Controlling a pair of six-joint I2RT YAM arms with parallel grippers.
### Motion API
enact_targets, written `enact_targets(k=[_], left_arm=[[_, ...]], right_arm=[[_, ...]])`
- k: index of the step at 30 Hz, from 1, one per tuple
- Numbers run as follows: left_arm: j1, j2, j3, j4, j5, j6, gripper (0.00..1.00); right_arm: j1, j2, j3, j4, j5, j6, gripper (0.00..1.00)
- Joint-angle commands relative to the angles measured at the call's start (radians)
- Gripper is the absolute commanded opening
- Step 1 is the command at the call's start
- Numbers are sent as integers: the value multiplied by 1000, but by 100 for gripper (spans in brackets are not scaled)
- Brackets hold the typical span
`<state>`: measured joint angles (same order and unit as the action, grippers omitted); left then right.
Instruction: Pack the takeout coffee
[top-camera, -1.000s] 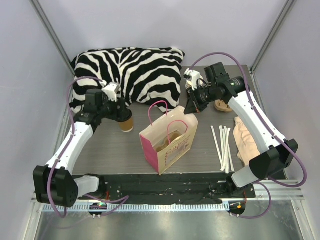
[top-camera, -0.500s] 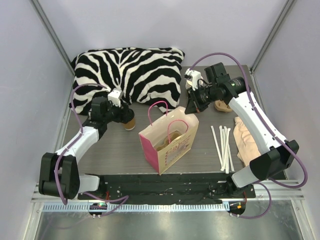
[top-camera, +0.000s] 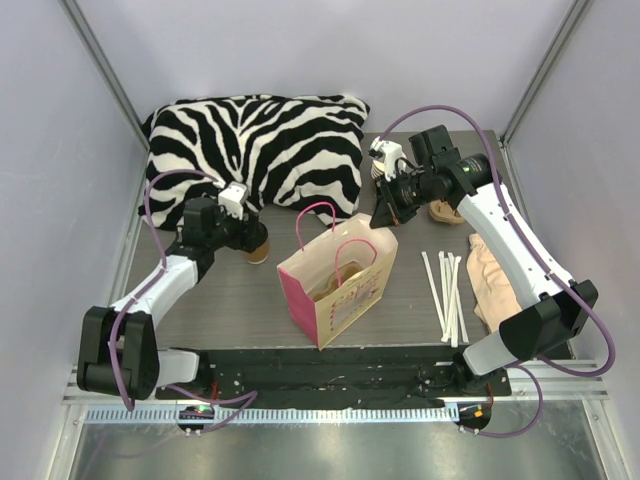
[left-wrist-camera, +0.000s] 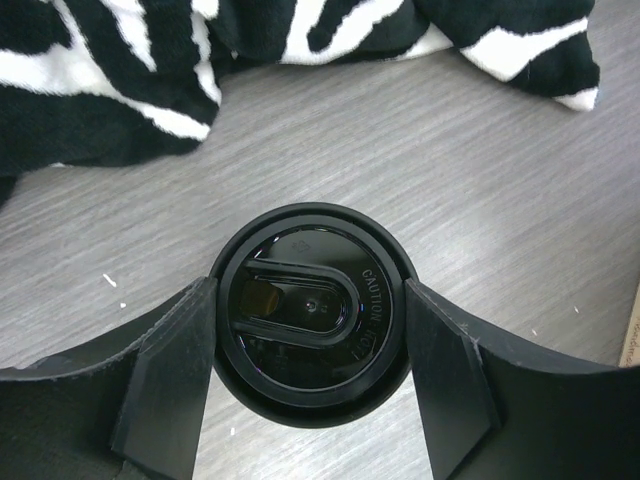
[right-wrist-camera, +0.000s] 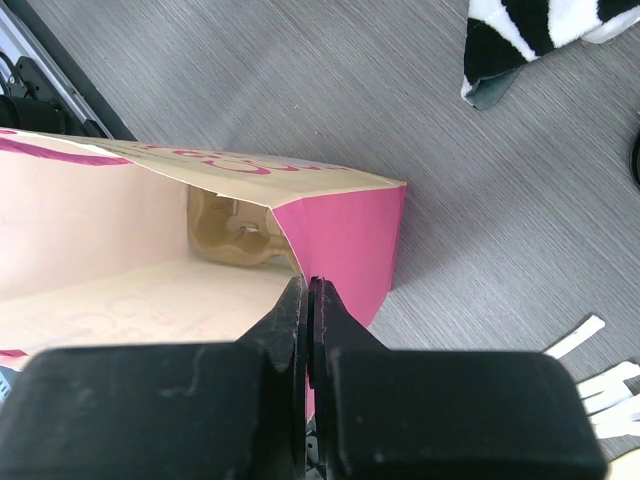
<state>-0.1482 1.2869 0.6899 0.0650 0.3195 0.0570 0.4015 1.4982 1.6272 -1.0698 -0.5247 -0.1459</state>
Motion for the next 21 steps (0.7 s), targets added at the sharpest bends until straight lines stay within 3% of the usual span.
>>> enact_targets(k=[1,9,14,21], left_arm=[[6,-29,66,-118,24,29,74],[6,-17,160,-298,24,67,89],[6,-24,190,-359,15,81,90],[2,3,321,-580,-19,90,89]], right_arm=[[-3,-21,13,-1,2,3,1],[-4,-19,17,-1,-5,-1,1],[-4,-16,19,-1,-14,-4,1],[-4,-12,19,-2,-20,-12,1]])
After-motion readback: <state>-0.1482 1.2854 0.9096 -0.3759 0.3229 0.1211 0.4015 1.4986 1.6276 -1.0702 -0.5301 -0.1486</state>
